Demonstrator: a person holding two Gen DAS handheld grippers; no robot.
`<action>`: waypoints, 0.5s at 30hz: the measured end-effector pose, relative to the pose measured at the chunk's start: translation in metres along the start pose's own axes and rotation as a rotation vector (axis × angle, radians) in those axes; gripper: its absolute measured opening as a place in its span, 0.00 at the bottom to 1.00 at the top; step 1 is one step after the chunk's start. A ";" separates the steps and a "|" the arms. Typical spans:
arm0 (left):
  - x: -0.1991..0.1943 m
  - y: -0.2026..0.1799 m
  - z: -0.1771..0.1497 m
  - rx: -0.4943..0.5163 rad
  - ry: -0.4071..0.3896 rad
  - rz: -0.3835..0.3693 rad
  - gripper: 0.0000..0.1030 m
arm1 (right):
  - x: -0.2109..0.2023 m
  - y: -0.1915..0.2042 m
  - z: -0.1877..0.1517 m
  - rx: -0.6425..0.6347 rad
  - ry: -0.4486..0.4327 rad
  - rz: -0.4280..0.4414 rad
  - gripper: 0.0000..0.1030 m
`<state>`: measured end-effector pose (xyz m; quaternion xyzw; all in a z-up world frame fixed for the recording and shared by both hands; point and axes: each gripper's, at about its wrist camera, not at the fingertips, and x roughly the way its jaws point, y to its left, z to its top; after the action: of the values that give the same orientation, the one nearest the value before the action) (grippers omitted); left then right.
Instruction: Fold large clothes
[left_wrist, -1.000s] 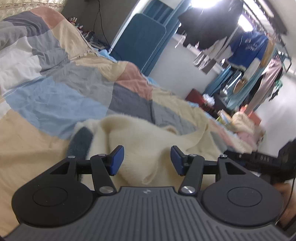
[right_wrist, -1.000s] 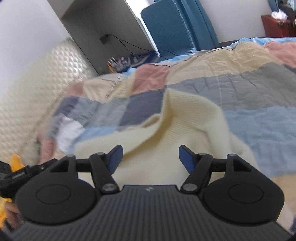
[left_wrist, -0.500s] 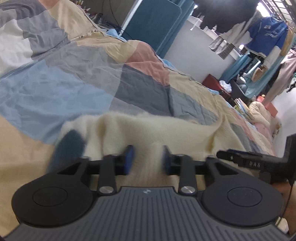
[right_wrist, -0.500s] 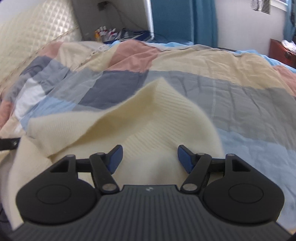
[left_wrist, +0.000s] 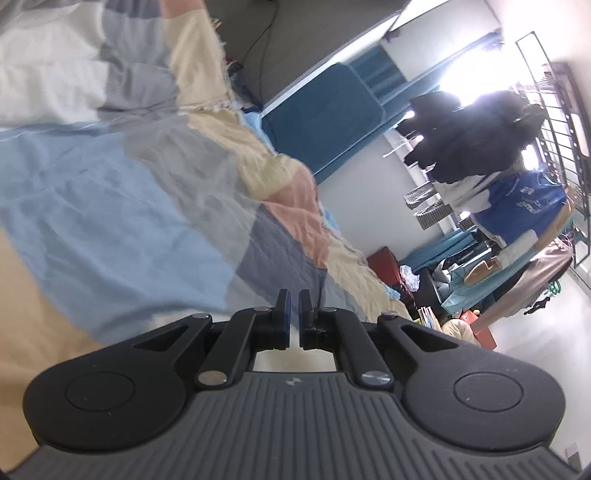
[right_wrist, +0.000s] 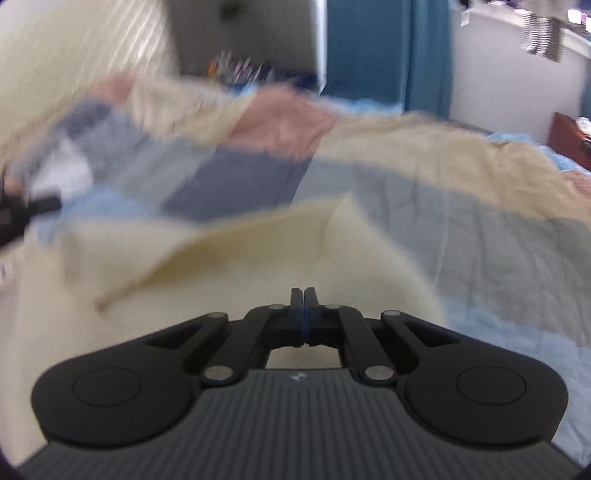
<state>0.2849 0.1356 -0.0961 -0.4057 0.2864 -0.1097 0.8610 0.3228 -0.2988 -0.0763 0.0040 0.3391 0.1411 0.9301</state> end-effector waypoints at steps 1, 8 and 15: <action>0.000 0.000 0.000 0.000 0.004 0.009 0.05 | -0.006 -0.006 0.003 0.019 -0.036 -0.012 0.03; -0.004 -0.012 -0.012 0.139 0.082 0.128 0.06 | -0.013 -0.043 -0.001 0.170 -0.015 0.000 0.05; -0.010 -0.002 -0.023 0.107 0.129 0.109 0.30 | -0.015 -0.038 -0.004 0.172 0.010 0.078 0.45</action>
<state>0.2634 0.1236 -0.1024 -0.3348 0.3568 -0.1038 0.8659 0.3190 -0.3399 -0.0737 0.0964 0.3540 0.1475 0.9185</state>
